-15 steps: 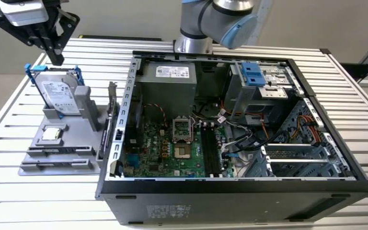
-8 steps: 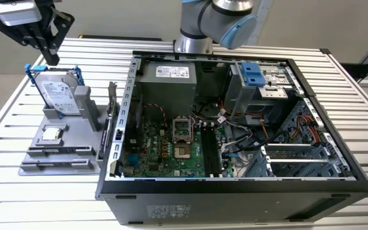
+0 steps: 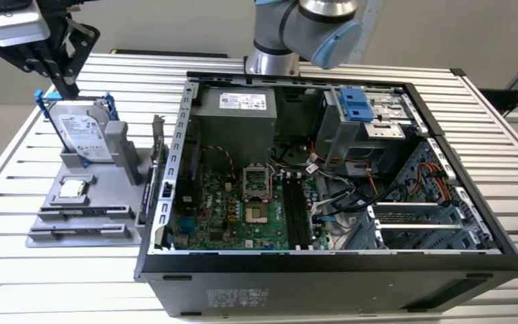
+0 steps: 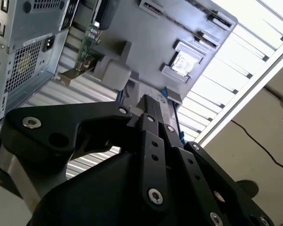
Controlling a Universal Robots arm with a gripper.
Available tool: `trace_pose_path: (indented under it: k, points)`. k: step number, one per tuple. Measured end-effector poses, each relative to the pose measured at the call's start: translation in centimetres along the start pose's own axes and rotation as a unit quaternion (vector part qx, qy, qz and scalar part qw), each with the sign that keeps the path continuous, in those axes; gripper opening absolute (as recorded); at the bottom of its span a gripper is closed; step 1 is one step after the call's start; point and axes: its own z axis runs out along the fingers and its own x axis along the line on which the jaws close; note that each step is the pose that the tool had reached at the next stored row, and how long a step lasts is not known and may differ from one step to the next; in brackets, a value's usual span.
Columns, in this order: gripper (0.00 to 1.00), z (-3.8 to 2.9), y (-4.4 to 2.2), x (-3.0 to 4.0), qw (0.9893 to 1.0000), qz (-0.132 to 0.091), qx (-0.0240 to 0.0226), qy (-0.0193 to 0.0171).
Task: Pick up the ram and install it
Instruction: 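Reach for the ram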
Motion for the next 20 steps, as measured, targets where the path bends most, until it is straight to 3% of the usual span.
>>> trace_pose_path:
  k: [9, 20]
  points:
    - [0.00, -0.10, -2.72, 0.80, 1.0000, 0.000, 0.0000, 0.0000]
    - [0.00, -0.18, -5.86, 1.09, 1.0000, -0.001, 0.0000, 0.0004]
